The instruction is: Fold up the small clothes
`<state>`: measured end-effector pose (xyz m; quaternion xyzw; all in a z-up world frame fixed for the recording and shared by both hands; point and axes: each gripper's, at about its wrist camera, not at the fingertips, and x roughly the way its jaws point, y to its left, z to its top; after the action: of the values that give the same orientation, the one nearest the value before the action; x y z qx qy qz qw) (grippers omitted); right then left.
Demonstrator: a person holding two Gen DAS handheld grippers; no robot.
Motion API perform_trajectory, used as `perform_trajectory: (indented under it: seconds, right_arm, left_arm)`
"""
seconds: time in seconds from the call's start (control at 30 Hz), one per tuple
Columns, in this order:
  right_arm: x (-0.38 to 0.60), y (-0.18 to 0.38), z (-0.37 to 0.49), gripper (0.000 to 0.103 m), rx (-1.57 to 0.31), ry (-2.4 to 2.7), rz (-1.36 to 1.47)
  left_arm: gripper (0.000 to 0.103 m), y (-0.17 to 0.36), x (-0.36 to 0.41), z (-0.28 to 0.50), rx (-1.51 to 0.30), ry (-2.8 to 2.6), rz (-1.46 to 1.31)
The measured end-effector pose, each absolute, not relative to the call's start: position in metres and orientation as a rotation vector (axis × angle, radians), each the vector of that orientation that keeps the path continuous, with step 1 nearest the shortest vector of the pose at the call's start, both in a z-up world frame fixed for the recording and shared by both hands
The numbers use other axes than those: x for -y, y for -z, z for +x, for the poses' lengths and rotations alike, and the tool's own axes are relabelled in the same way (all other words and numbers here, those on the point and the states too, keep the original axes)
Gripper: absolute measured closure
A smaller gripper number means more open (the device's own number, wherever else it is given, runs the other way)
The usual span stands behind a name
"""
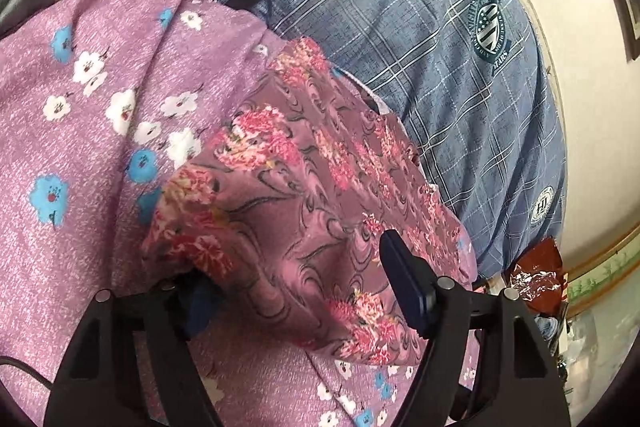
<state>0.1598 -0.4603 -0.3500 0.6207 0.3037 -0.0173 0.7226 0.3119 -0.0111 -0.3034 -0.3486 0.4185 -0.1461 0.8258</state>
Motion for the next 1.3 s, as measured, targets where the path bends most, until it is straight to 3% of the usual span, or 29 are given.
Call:
perform_trajectory:
  seconds: [0.03,0.1,0.2,0.33,0.4,0.5,0.53,0.57,0.6,0.63,0.8,1.07,1.3]
  right_arm:
    - [0.459,0.348,0.165,0.039,-0.665,0.047,1.356]
    - [0.457,0.346,0.17,0.039,-0.656,0.059,1.332]
    - [0.453,0.344,0.174,0.041,-0.649,0.091,1.294]
    - [0.45,0.342,0.179,0.042,-0.66,0.123,1.245]
    - [0.449,0.341,0.179,0.041,-0.657,0.134,1.223]
    - [0.445,0.339,0.183,0.045,-0.662,0.144,1.168]
    - [0.444,0.338,0.184,0.052,-0.669,0.153,1.141]
    - [0.443,0.338,0.187,0.076,-0.689,0.174,1.11]
    - [0.444,0.341,0.189,0.086,-0.716,0.191,1.096]
    - [0.446,0.346,0.188,0.086,-0.712,0.186,1.123]
    - [0.441,0.333,0.185,0.092,-0.683,0.186,1.069]
    - [0.426,0.283,0.157,0.097,-0.545,0.195,0.887]
    - [0.414,0.275,0.135,0.097,-0.555,0.185,0.825]
  left_arm:
    - [0.034,0.302,0.011,0.312,-0.879,0.307,-0.737]
    - [0.055,0.302,0.011,0.313,-0.866,0.295,-0.733]
    - [0.077,0.303,0.006,0.315,-0.856,0.271,-0.736]
    - [0.072,0.309,0.006,0.319,-0.874,0.256,-0.74]
    - [0.049,0.313,0.006,0.32,-0.887,0.275,-0.773]
    - [0.048,0.31,0.009,0.318,-0.876,0.291,-0.774]
    - [0.051,0.309,0.011,0.318,-0.872,0.285,-0.758]
    - [0.064,0.309,0.011,0.318,-0.871,0.271,-0.75]
    - [0.073,0.311,0.011,0.319,-0.878,0.249,-0.739]
    - [0.083,0.312,0.011,0.321,-0.883,0.239,-0.74]
    - [0.093,0.31,0.007,0.319,-0.865,0.242,-0.771]
    - [0.098,0.278,-0.001,0.304,-0.758,0.286,-0.742]
    - [0.099,0.278,-0.015,0.28,-0.763,0.295,-0.714]
